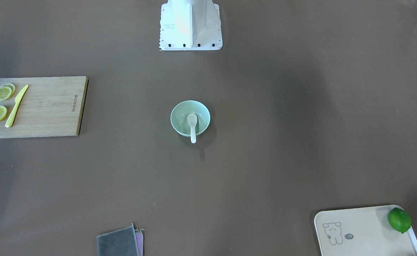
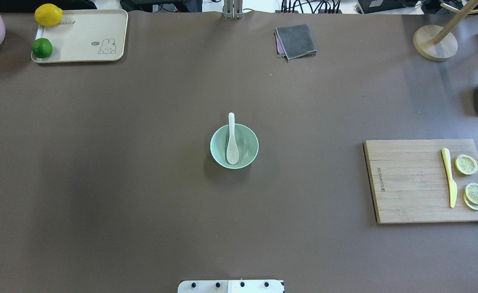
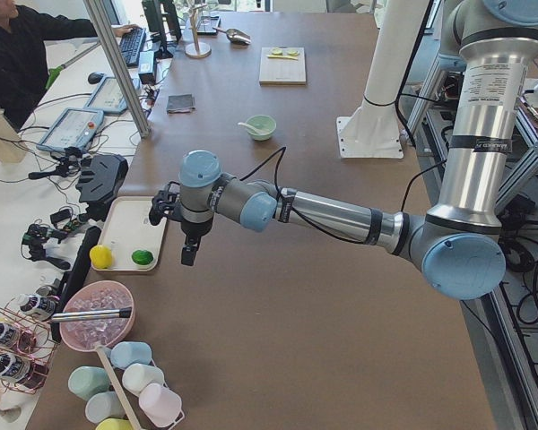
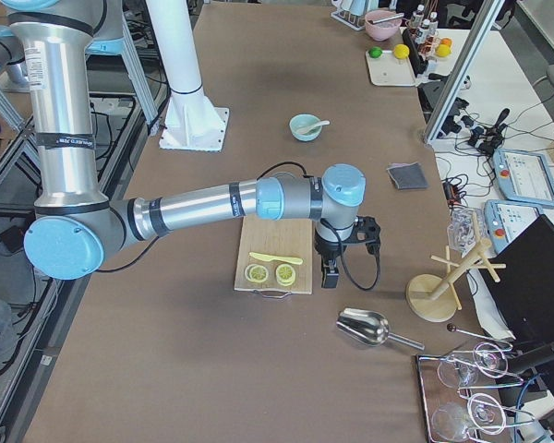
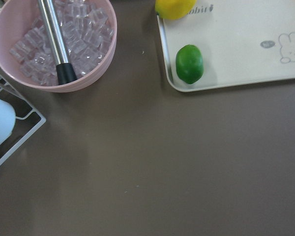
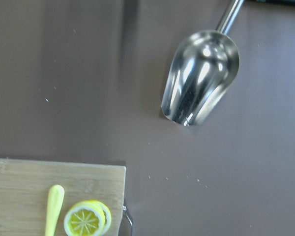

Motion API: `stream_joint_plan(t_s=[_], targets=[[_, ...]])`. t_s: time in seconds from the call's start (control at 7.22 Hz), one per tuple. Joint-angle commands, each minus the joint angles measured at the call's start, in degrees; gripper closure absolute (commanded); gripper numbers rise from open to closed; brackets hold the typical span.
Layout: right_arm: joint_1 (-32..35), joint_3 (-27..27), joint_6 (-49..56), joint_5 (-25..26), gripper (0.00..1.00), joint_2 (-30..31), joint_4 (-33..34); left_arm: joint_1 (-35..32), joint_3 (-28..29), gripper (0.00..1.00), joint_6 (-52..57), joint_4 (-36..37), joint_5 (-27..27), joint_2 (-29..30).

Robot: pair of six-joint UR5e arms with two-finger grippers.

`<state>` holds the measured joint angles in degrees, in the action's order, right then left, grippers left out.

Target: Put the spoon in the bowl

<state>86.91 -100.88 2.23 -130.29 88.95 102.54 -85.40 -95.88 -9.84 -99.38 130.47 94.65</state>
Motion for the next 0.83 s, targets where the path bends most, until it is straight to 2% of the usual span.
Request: stream_joint_plan(t_s=[0.0, 0.69], targets=[[0.55, -0.37, 1.9, -0.48, 0.0, 4.9, 1.52, -3.19, -0.27, 0.02, 6.85, 2.97, 0.23, -5.16], [0.63, -0.54, 1.81, -0.75, 0.0, 4.92, 1.52, -3.72, -0.01, 0.02, 6.67, 3.06, -0.21, -6.05]])
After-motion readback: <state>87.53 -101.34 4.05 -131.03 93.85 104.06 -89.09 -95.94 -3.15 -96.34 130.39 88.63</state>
